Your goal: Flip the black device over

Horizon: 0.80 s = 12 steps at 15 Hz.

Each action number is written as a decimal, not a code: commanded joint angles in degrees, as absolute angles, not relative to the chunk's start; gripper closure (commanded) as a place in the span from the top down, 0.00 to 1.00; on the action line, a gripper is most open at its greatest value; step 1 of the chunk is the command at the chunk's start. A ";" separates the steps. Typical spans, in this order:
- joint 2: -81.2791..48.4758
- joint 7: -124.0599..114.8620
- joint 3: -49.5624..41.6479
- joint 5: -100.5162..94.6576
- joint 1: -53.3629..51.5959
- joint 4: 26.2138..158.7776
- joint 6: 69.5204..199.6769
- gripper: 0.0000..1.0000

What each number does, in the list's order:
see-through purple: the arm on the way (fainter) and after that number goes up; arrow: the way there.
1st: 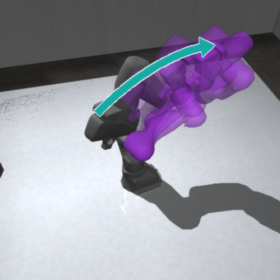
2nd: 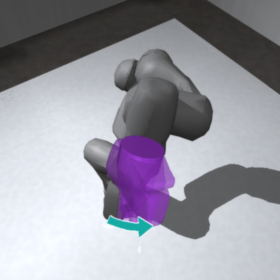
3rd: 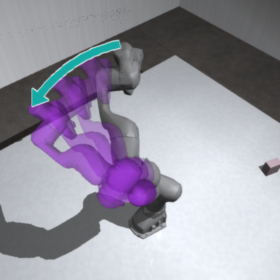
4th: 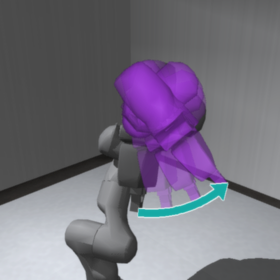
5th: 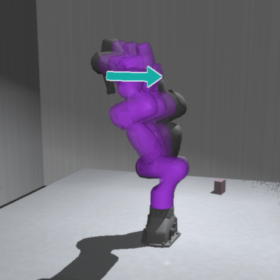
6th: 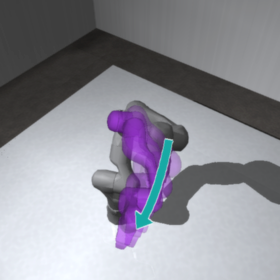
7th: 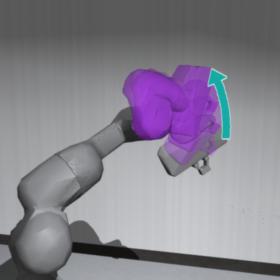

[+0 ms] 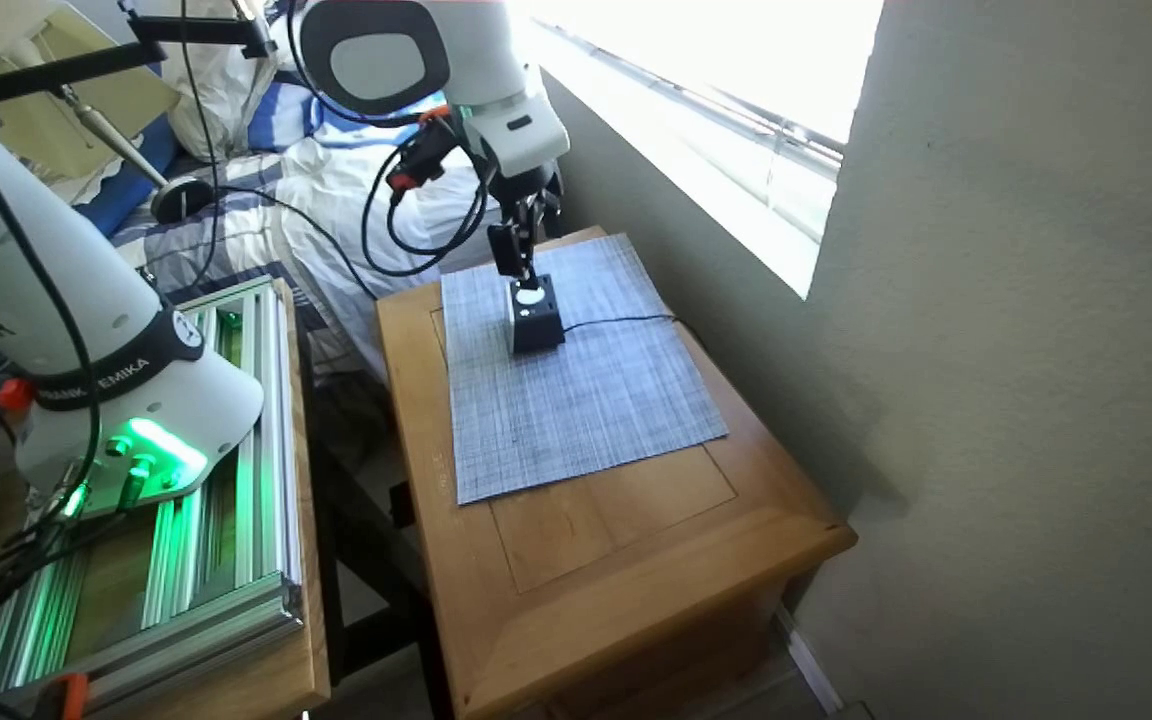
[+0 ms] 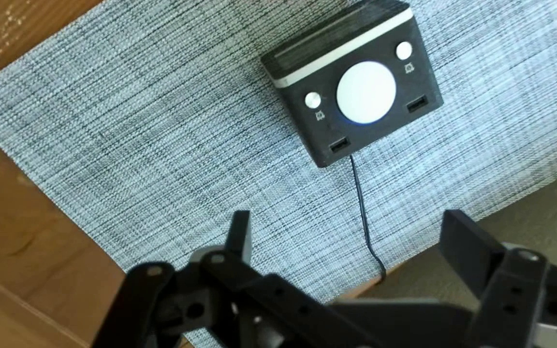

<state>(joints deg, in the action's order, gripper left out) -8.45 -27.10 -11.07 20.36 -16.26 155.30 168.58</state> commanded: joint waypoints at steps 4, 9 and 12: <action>-1.77 -30.70 -15.96 9.72 -18.50 157.49 166.94 1.00; -3.30 -28.95 -9.49 11.49 -12.07 155.94 167.16 1.00; -3.13 -28.92 -9.45 11.52 -12.04 156.01 166.95 1.00</action>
